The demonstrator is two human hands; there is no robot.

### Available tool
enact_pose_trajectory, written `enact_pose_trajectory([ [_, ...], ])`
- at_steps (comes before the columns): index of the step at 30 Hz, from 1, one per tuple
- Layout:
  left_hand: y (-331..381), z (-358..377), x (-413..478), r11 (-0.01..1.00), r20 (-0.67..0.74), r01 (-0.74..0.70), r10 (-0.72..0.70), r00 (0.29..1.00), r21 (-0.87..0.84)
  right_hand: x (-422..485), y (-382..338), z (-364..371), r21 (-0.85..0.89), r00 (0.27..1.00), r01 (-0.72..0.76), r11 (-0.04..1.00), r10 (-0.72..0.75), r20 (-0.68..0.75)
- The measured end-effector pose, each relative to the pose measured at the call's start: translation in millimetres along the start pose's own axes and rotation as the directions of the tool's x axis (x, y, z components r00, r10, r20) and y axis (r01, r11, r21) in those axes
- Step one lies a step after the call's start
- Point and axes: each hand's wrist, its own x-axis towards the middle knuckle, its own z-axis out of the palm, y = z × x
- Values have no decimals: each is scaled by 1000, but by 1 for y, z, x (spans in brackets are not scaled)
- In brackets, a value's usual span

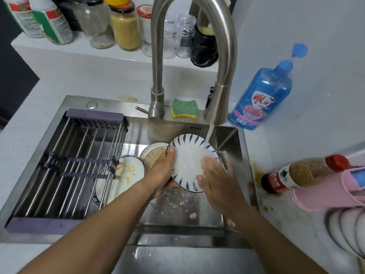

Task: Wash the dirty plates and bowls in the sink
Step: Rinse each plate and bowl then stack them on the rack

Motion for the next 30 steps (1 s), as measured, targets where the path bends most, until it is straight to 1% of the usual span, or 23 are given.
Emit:
enact_pose_trajectory([
  [2, -5, 1, 1, 999, 32, 32, -33, 999, 11, 16, -7, -6, -17, 1000, 18, 1000, -18, 14],
  [3, -7, 0, 3, 998, 48, 52, -53, 997, 26, 23, -13, -12, 15, 998, 45, 999, -46, 42],
  [5, -7, 2, 7, 996, 71, 72, -76, 995, 51, 30, -27, -19, 176, 982, 126, 976, -148, 120],
  [7, -4, 4, 13, 993, 61, 112, -114, 992, 31, 30, -38, -26, 343, 942, 258, 903, -313, 117],
  [8, -1, 4, 15, 992, 45, 127, -127, 991, 4, 26, -39, -26, 378, 920, 316, 870, -378, 101],
  [9, 1, 3, 18, 990, 28, 140, -140, 990, -14, 21, -35, -25, 373, 909, 356, 857, -410, 76],
  [10, 5, 3, 19, 988, 11, 151, -151, 988, -38, 17, -29, -22, 344, 907, 390, 854, -422, 18],
  [11, 7, 2, 21, 983, -11, 178, -178, 984, -46, 12, -22, -21, 306, 904, 422, 854, -422, -70],
  [12, 10, 3, 21, 977, -18, 208, -209, 978, -49, 9, -15, -20, 276, 898, 440, 855, -415, -146],
  [13, 11, 4, 25, 970, -6, 240, -241, 971, -37, 10, -9, -21, 263, 900, 432, 863, -394, -186],
  [14, 14, 5, 25, 962, 18, 271, -271, 962, -28, 13, -6, -27, 277, 911, 406, 871, -363, -194],
  [15, 16, 5, 25, 954, 48, 297, -295, 954, -30, 17, -3, -33, 318, 933, 356, 879, -316, -171],
  [17, 19, 2, 33, 947, 111, 321, -319, 941, -2, 29, 3, -51, 468, 979, 202, 860, -182, -88],
  [18, 20, 0, 35, 952, 129, 304, -305, 944, 31, 35, 7, -60, 557, 994, 106, 824, -105, -35],
  [19, 20, -2, 36, 961, 134, 265, -273, 952, 79, 42, 13, -70, 647, 999, 9, 762, -32, 23],
  [21, 21, -5, 32, 974, 153, 158, -183, 971, 163, 53, 23, -85, 807, 988, -154, 570, 83, 130],
  [22, 20, -7, 31, 972, 157, 100, -135, 978, 211, 59, 28, -88, 846, 976, -214, 488, 132, 171],
  [24, 14, -14, 32, 966, 175, 5, -52, 983, 260, 69, 33, -91, 869, 950, -302, 391, 192, 244],
  [27, 11, -20, 29, 968, 239, -85, 27, 971, 237, 81, 29, -88, 870, 915, -391, 302, 229, 332],
  [29, 11, -17, 22, 976, 276, -106, 51, 960, 191, 91, 22, -79, 843, 885, -437, 315, 321, 339],
  [30, 11, -14, 20, 981, 272, -101, 54, 961, 164, 96, 19, -72, 820, 866, -458, 344, 379, 325],
])
